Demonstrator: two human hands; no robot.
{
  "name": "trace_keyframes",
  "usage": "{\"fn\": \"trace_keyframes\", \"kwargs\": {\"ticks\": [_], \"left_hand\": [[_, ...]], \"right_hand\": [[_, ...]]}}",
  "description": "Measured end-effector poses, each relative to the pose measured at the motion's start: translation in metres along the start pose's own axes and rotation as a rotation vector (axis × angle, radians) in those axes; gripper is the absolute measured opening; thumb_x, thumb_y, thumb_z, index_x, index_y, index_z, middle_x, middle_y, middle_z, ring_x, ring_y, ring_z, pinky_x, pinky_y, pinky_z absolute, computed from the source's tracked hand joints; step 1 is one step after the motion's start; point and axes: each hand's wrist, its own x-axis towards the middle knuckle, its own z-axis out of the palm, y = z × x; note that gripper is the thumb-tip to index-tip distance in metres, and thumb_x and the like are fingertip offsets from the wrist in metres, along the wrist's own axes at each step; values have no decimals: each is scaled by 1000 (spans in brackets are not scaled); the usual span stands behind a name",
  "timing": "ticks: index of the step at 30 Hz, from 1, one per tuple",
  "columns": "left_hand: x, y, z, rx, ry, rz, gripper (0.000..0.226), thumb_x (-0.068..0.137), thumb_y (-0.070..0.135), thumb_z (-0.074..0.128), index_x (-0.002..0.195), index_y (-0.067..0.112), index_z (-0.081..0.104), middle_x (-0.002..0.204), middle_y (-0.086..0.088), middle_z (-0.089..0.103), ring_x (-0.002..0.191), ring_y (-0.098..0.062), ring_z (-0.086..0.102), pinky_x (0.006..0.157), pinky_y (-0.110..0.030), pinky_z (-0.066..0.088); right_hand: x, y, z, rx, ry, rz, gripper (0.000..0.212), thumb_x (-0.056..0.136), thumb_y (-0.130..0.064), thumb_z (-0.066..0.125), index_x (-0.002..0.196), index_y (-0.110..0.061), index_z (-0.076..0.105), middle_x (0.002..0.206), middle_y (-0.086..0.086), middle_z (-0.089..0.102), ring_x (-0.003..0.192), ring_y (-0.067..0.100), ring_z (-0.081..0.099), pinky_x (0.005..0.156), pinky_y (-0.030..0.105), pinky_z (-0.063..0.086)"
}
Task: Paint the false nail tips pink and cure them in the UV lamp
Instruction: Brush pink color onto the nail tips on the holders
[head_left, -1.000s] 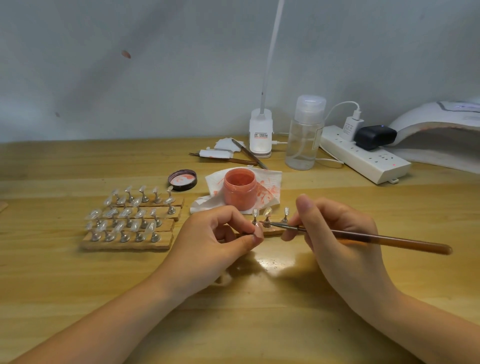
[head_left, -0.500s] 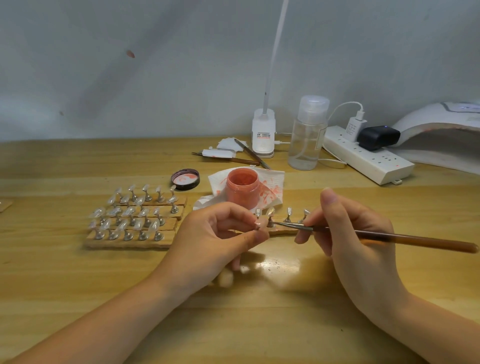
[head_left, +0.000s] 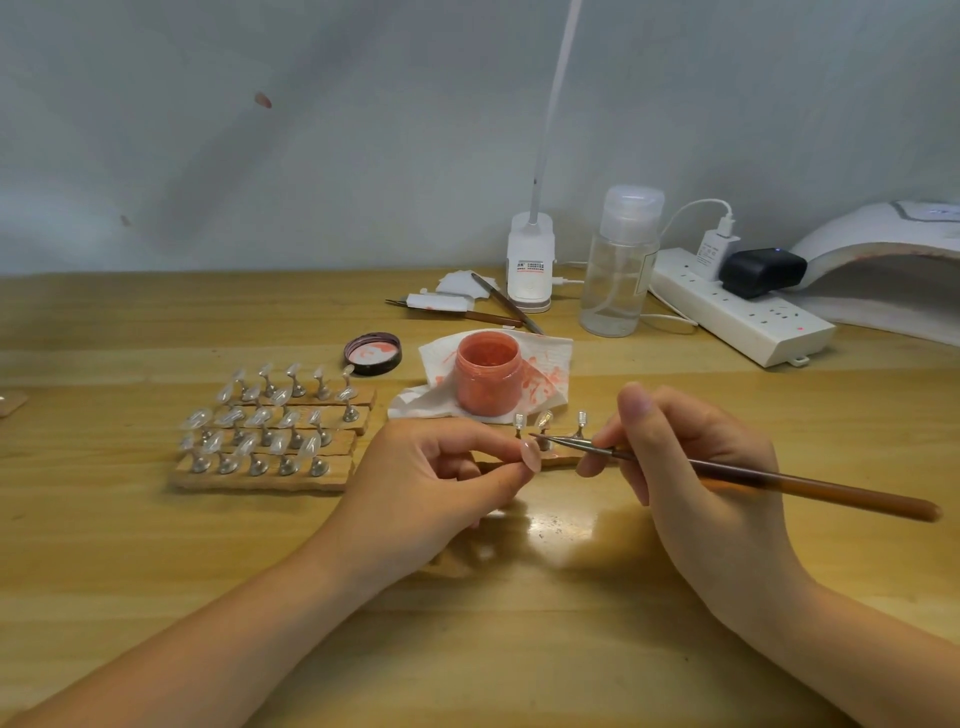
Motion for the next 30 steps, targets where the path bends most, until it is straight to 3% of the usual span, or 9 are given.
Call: {"fn": "trace_keyframes", "kwargs": {"ticks": [5, 9, 13, 15, 19, 22, 30], "left_hand": [[1, -3, -1, 20, 23, 2, 9, 66, 31, 72, 75, 31, 75, 43, 6, 50, 41, -5, 40, 40, -10, 31], [0, -3, -3, -4, 62, 29, 16, 63, 38, 67, 75, 30, 74, 45, 0, 49, 42, -12, 39, 39, -14, 33], [2, -2, -8, -89, 116, 87, 10, 65, 34, 69, 71, 28, 73, 72, 3, 65, 42, -3, 42, 36, -16, 34], [3, -3, -10, -100, 152, 56, 11, 64, 35, 70, 73, 28, 73, 67, -3, 64, 40, -3, 41, 36, -16, 33], [6, -5, -11, -7, 150, -1, 2, 69, 26, 71, 70, 26, 73, 51, 15, 58, 36, -1, 37, 39, -8, 30], [8, -7, -8, 94, 156, -37, 10, 75, 19, 73, 69, 27, 73, 53, 19, 60, 39, -1, 35, 38, -8, 28], [15, -7, -7, 136, 168, -116, 17, 71, 15, 76, 65, 31, 73, 78, 21, 70, 56, -3, 61, 45, -5, 38]], "right_hand": [[-2, 1, -1, -25, -24, -1, 35, 87, -30, 59, 59, -8, 62, 54, 4, 63, 47, -1, 52, 52, 3, 36], [-4, -2, -5, 3, 27, -11, 43, 83, -35, 47, 54, -7, 62, 47, 7, 59, 44, 1, 50, 51, 6, 37], [-1, -5, -9, 21, 156, -10, 45, 83, -40, 43, 48, -19, 62, 39, 0, 49, 34, 1, 41, 40, 9, 33], [2, -5, -12, 0, 213, -3, 47, 83, -43, 42, 46, -21, 60, 37, -2, 44, 32, 2, 36, 36, 12, 29], [11, -2, -21, -84, 233, -34, 45, 86, -41, 43, 53, -17, 61, 40, -4, 50, 36, 3, 43, 41, 10, 35], [18, 1, -27, -96, 241, -29, 43, 91, -38, 50, 57, -14, 62, 45, -5, 54, 42, 4, 48, 44, 12, 37], [23, 5, -30, -118, 268, 80, 41, 81, -45, 44, 53, -24, 66, 45, -2, 56, 43, 6, 46, 44, 13, 37]]}}
